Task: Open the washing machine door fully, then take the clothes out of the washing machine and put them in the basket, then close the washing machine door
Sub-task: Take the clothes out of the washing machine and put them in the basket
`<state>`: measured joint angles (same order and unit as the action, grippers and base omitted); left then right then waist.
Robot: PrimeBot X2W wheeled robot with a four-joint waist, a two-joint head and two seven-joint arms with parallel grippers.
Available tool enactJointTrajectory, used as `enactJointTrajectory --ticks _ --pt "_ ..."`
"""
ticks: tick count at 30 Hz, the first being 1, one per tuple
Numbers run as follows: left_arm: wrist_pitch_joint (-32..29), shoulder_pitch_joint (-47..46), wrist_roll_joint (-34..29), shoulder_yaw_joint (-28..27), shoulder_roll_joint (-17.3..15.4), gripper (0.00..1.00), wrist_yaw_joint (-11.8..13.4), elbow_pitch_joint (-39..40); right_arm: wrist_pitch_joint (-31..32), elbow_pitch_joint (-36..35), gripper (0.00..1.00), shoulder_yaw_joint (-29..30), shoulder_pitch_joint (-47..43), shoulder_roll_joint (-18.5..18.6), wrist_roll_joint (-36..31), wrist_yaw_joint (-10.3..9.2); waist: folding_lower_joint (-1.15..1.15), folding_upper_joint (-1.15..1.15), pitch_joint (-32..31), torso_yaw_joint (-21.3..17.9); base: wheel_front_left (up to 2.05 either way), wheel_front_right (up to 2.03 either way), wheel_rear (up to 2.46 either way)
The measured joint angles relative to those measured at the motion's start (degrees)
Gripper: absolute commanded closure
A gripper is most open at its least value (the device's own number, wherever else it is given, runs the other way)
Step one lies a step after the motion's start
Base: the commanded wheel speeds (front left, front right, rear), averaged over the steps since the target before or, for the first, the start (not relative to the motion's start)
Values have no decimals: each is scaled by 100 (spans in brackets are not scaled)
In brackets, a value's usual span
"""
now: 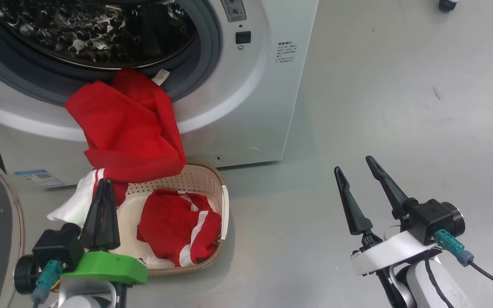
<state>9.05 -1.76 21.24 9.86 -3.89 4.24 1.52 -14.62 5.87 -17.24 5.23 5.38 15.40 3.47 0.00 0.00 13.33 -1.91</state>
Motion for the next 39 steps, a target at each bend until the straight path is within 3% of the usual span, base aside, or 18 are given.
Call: enactJointTrajectory --ticks 11,24,39 --pt "-85 -84 93 164 37 100 -3 -746 2 -289 0 -31 54 -4 -1 20 0 0 531 -121 0 0 0" --pt "-193 -1159 153 -91 68 100 1 -1870 1 -497 0 -96 472 -69 1 52 0 0 1399 -369 0 0 0" --pt "-706 -2514 202 -321 -247 100 9 -3375 1 -614 0 -220 1066 -164 26 116 0 0 2641 -886 0 0 0"
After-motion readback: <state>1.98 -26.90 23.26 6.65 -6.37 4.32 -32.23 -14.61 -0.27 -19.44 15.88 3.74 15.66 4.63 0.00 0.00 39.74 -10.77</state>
